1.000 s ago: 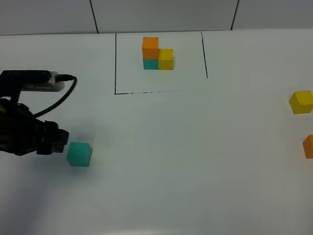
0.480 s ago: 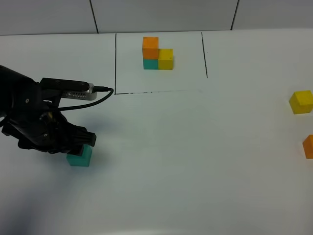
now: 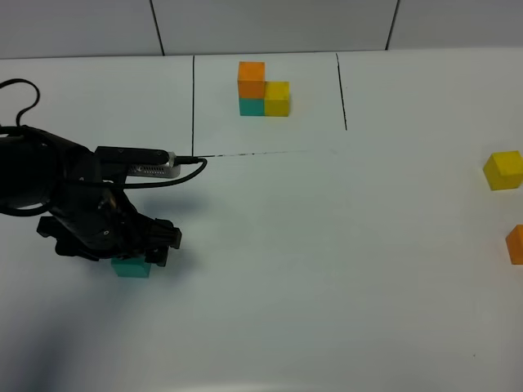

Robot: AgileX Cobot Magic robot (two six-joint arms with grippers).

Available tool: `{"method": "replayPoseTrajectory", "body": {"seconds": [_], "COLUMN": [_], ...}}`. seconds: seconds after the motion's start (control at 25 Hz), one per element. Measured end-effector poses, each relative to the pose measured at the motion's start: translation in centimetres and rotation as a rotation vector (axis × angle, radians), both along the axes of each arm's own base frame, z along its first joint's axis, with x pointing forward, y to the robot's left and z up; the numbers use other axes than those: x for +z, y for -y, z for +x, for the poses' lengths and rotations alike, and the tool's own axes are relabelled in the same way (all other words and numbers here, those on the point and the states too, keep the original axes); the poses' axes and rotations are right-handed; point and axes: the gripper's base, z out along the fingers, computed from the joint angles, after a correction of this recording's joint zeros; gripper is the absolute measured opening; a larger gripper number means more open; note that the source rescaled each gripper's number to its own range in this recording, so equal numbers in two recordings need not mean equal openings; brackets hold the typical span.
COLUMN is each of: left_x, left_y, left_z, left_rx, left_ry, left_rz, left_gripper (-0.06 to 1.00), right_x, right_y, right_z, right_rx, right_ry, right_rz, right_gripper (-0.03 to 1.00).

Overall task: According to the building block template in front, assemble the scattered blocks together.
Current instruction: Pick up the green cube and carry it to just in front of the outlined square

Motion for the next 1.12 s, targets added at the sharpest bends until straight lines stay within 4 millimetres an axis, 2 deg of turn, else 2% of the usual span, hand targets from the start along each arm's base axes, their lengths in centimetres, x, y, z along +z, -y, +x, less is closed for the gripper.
{"method": "replayPoseTrajectory", "body": {"seconds": [0.08,0.2,0.24,0.28,0.4,0.56,0.76,0.84,0.96,1.12], "left_x": [-0.7,-1.0,-1.1,-1.1,-0.8,0.9,4.1,4.7,4.2,2.4], "left_y": [0.0,0.0,0.1,0.0,0.2,0.9,2.6,3.7,5.7,9.2], "left_z": [0.1,0.1,0.1,0.1,0.4,1.6,4.0,5.0,5.9,7.5], "left_rx": [0.001,0.0,0.0,-0.004,-0.028,-0.149,-0.422,-0.546,-0.727,-0.927], "left_ry": [-0.017,-0.025,-0.024,-0.024,-0.025,-0.028,0.002,-0.019,-0.09,-0.137], "left_rz": [0.006,0.01,0.01,0.011,0.015,0.036,0.051,0.05,0.078,0.142], "left_gripper": [0.67,0.27,0.08,0.0,0.0,0.0,0.0,0.0,0.0,0.0], "right_x": [0.0,0.0,0.0,0.0,0.0,0.0,0.0,0.0,0.0,0.0], "right_y": [0.0,0.0,0.0,0.0,0.0,0.0,0.0,0.0,0.0,0.0], "right_z": [0.0,0.0,0.0,0.0,0.0,0.0,0.0,0.0,0.0,0.0], "right_rx": [0.0,0.0,0.0,0.0,0.0,0.0,0.0,0.0,0.0,0.0], "right_ry": [0.0,0.0,0.0,0.0,0.0,0.0,0.0,0.0,0.0,0.0], "right_rz": [0.0,0.0,0.0,0.0,0.0,0.0,0.0,0.0,0.0,0.0], "right_gripper": [0.76,0.76,0.76,0.76,0.76,0.76,0.76,0.76,0.76,0.76]}}
